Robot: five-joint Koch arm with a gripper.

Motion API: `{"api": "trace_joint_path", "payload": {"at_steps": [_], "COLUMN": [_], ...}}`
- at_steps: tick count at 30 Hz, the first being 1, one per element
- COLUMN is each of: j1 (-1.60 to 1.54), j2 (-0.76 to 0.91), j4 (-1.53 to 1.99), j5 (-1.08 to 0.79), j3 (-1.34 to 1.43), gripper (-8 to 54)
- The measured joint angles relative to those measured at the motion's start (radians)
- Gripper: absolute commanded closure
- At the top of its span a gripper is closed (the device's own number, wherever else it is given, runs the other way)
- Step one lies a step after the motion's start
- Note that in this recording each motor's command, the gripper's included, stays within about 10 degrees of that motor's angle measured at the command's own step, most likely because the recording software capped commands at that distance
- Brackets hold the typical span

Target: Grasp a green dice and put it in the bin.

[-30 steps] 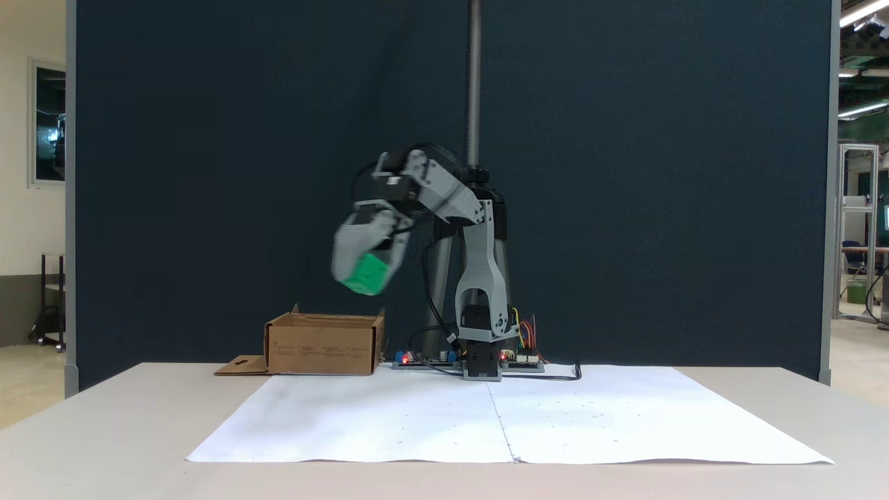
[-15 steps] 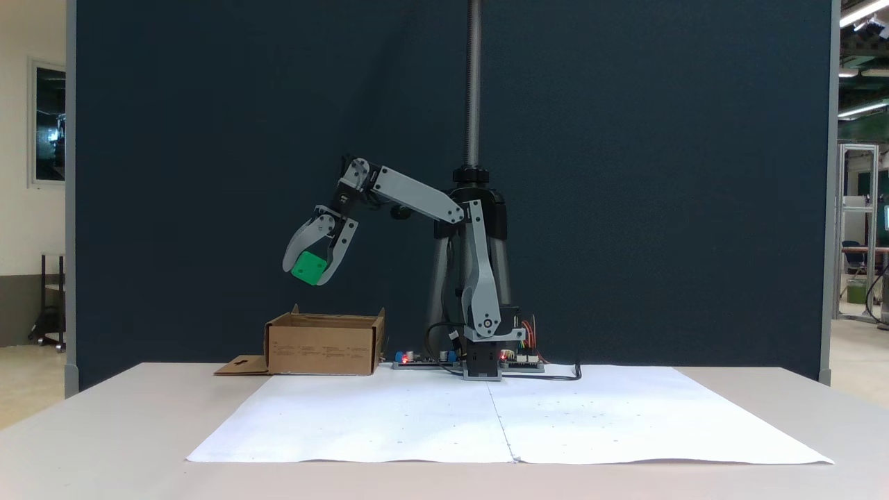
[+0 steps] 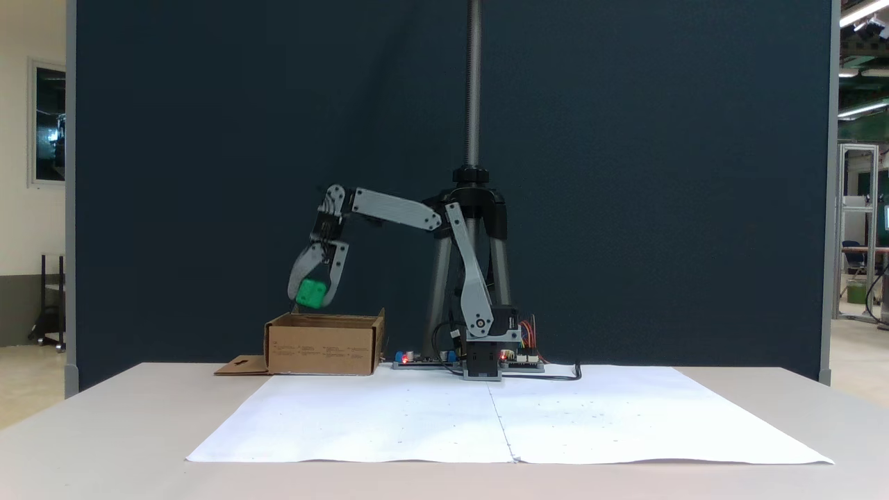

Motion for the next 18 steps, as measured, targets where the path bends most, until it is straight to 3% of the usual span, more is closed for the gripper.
{"api": "trace_joint_path", "payload": {"at_steps": [14, 15, 18], "j1": [0.087, 0.087, 0.087], "j2": [-0.084, -0.086, -0.083], "j4": [-0.003, -0.003, -0.005], "j5": [-0.121, -0.121, -0.121], "j3": [0.086, 0.091, 0.109], "gripper": [32.8, 30.7, 12.3]}}
